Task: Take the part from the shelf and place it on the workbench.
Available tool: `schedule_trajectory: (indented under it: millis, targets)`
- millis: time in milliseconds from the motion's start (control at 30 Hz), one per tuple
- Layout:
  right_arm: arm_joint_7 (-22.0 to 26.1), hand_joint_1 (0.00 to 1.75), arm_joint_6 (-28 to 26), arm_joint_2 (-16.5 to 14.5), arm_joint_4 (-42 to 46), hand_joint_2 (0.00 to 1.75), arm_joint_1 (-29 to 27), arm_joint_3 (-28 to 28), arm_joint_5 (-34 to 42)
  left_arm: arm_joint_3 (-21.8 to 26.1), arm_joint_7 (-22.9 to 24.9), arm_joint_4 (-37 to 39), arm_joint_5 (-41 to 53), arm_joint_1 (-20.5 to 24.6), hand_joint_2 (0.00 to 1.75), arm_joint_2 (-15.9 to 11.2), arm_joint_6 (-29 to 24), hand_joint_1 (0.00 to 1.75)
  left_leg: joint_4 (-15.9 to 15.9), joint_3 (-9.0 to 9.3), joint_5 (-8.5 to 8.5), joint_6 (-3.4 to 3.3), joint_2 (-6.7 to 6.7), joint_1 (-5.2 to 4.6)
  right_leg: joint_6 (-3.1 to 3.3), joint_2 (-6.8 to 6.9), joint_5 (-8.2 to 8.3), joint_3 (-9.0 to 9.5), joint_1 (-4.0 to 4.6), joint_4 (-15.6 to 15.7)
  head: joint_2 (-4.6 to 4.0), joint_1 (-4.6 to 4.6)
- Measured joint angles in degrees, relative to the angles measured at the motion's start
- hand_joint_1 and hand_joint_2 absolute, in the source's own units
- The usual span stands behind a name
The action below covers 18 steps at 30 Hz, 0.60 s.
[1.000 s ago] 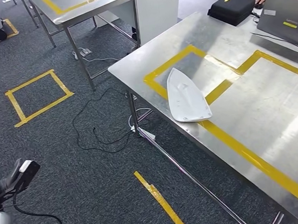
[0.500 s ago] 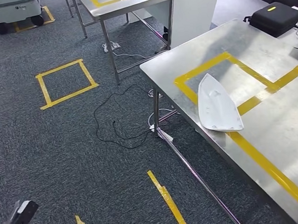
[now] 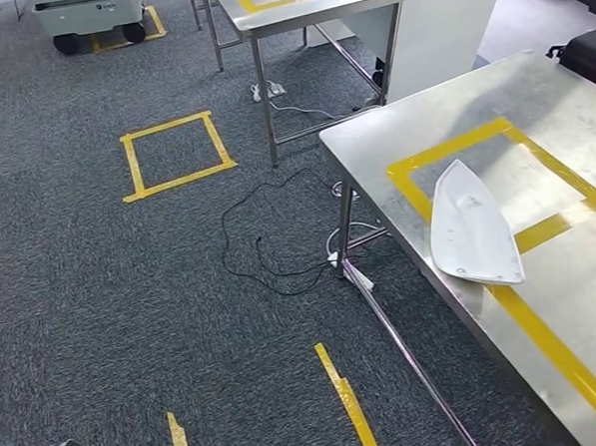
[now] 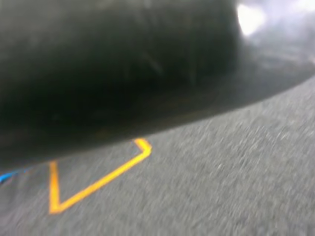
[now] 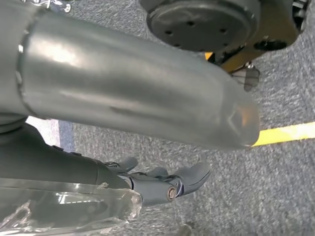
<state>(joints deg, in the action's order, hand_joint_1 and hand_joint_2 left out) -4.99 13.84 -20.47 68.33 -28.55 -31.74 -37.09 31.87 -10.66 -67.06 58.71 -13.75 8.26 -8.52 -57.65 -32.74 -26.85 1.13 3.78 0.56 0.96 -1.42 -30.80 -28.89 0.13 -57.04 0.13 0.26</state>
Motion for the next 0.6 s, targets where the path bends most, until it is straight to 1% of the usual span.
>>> schedule_trajectory:
  millis: [33,67,100,133,167,200,233,267,300,333,367,400,433,500,533,567,600]
  targets:
    - [-0.1,0.0,-0.1,0.0,0.2,0.0,-0.2,0.2,0.2,1.2,-0.3,0.1,0.1,0.0,0.0,0.6,0.5,0.0,-1.0,-0.38,-0.9,0.28,-0.65,0.02,0.38,0.25,0.2,0.2,-0.07,0.1,0.0,-0.12]
    - [-0.2,0.0,-0.3,0.0,0.4,0.0,-0.3,0.5,0.4,2.2,-0.6,0.1,0.3,0.1,0.0,1.1,1.1,0.0,-3.2,-1.24,-2.47,0.51,-1.47,0.03,0.65,0.57,0.37,0.37,-0.16,0.3,0.0,-0.26]
    - [-0.3,0.0,-0.4,0.0,0.5,0.0,-0.5,0.7,0.5,3.2,-0.8,0.2,0.5,0.3,0.0,1.7,1.6,0.0,-6.6,-2.64,-4.52,0.72,-2.33,0.03,0.79,0.93,0.42,0.41,-0.11,0.3,0.0,-0.39]
    - [-0.5,0.0,-0.5,0.0,0.5,0.0,-0.7,0.8,0.7,4.2,-1.1,0.3,0.8,0.5,0.0,2.2,2.1,0.0,-10.5,-4.37,-6.59,0.91,-2.81,0.05,0.89,1.3,0.43,0.31,-0.06,0.3,0.0,-0.49]
    - [-0.6,0.0,-0.6,0.0,0.5,0.0,-0.8,0.9,0.9,5.0,-1.4,0.4,1.0,0.6,0.0,2.8,2.7,0.0,-13.9,-5.87,-7.99,1.04,-3.04,0.08,0.92,1.69,0.38,0.19,-0.02,0.3,0.0,-0.51]
    - [-0.6,0.0,-0.7,0.0,0.5,0.0,-0.9,0.9,1.1,5.9,-1.6,0.6,1.2,0.6,0.0,3.4,3.2,0.0,-15.8,-6.62,-8.34,1.1,-3.15,0.09,0.93,2.04,0.31,0.05,0.01,0.3,0.0,-0.5]
    - [-0.7,0.0,-0.8,0.0,0.6,0.0,-0.9,1.0,1.3,6.8,-1.9,0.7,1.3,0.6,0.0,3.9,3.6,0.0,-15.4,-6.3,-7.57,1.11,-3.21,0.1,0.91,2.3,0.21,-0.03,0.01,0.2,0.0,-0.52]
    - [-0.7,0.0,-0.8,0.0,0.6,0.0,-1.0,1.1,1.4,7.7,-2.1,0.8,1.3,0.6,0.0,4.4,3.9,0.0,-12.8,-4.79,-5.93,1.05,-3.31,0.11,0.84,2.51,0.07,0.03,0.01,0.2,0.0,-0.51]
    - [-0.7,0.0,-0.9,0.0,0.6,0.0,-1.1,1.3,1.5,8.4,-2.2,0.9,1.4,0.6,0.0,4.8,4.0,0.0,-8.7,-2.47,-4.07,0.95,-3.57,0.11,0.71,2.69,-0.08,0.21,0.01,0.2,0.0,-0.52]
    - [-0.7,0.0,-0.9,0.0,0.6,0.0,-1.1,1.5,1.5,9.1,-2.3,1.0,1.5,0.7,0.0,5.2,4.1,0.0,-4.7,-0.26,-2.71,0.77,-3.83,0.04,0.49,2.85,-0.29,0.4,0.13,0.2,0.0,-0.55]
    - [-0.7,0.0,-0.9,0.0,0.7,0.0,-1.1,1.6,1.5,9.6,-2.3,1.0,1.6,0.8,0.0,5.4,4.2,0.0,-1.7,1.39,-1.85,0.49,-4.03,-0.04,0.23,2.99,-0.46,0.55,0.23,0.1,0.0,-0.51]
    - [-0.8,0.0,-0.9,0.0,0.7,0.0,-1.1,1.7,1.6,10.0,-2.4,1.1,1.7,0.9,0.0,5.7,4.2,0.0,-0.1,2.26,-1.56,0.19,-4.15,-0.16,-0.03,3.11,-0.58,0.64,0.32,0.1,0.0,-0.5]
    - [-0.8,0.0,-0.9,0.0,0.8,0.0,-1.2,1.8,1.6,10.4,-2.4,1.1,1.8,1.0,0.0,5.9,4.3,0.0,0.3,2.34,-1.62,-0.14,-4.09,-0.33,-0.33,3.2,-0.63,0.69,0.35,0.1,0.0,-0.47]
    - [-0.8,0.0,-0.9,0.0,1.0,0.0,-1.2,2.0,1.6,11.1,-2.6,1.2,2.0,1.0,0.0,6.3,4.3,0.0,0.6,2.34,-1.37,-0.87,-3.94,-0.34,-0.91,3.1,-0.94,0.87,0.18,-0.1,0.0,-0.45]
    - [-0.8,0.0,-0.9,0.0,1.0,0.0,-1.2,2.1,1.6,11.4,-2.7,1.2,2.1,1.0,0.0,6.5,4.4,0.0,0.8,2.36,-1.23,-1.26,-3.9,-0.27,-1.21,2.81,-1.78,0.49,0.12,-1.0,0.0,-0.39]
    - [-0.8,0.0,-0.9,0.0,1.1,0.0,-1.2,2.1,1.6,11.6,-2.8,1.3,2.1,1.1,0.0,6.6,4.4,0.0,1.0,2.39,-1.08,-1.58,-3.88,-0.16,-1.45,2.43,-3.24,-0.45,0.08,-3.1,0.0,-0.3]
    - [-0.8,0.0,-0.9,0.0,1.1,0.0,-1.2,2.2,1.6,11.7,-2.8,1.3,2.2,1.1,0.0,6.8,4.4,0.0,1.1,2.35,-1.03,-1.78,-3.87,-0.13,-1.63,2.02,-5.15,-2.12,0.01,-6.5,0.0,-0.2]
